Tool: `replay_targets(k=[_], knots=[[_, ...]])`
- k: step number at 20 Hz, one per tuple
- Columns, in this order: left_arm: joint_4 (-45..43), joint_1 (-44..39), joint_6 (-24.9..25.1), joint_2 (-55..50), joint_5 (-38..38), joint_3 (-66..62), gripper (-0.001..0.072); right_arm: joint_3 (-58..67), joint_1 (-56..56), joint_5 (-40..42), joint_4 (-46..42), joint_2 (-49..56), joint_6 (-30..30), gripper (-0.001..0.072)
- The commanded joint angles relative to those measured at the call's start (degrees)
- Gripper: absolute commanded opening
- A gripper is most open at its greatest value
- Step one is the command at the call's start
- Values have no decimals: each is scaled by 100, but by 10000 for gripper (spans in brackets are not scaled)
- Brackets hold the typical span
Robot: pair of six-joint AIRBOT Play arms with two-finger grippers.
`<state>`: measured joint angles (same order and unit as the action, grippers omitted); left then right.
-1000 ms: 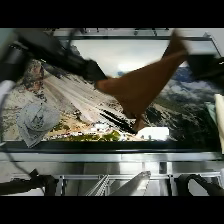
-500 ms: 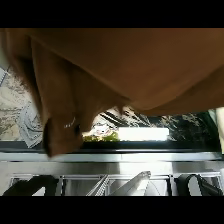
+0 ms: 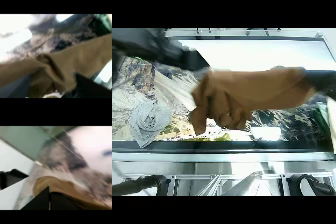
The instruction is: Fold the shirts.
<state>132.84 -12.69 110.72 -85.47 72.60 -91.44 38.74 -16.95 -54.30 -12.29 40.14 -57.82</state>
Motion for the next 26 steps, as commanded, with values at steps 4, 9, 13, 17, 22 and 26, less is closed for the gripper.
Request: replay_targets(k=[4,9,13,17,22,26], knots=[[940,573,175,-1738,798,284,708,-579,-232,1655,-796,1974,549,496],[1080,1187,-101,-1700,2116,420,708,2,-1421,310,-1263,2507,157,495],[1067,1176,-105,-1126,1749,1882,707,208,-1541,-177,-1346,3158,142,378],[1064,1121,-151,-487,682,3370,708,520,-1248,-214,-1344,3974,76,379],[1064,1113,-179,-258,-396,4262,590,925,-339,-120,-1134,4859,74,378],[1062,1104,-225,-262,-826,4358,557,1322,229,-127,-686,5335,76,377]])
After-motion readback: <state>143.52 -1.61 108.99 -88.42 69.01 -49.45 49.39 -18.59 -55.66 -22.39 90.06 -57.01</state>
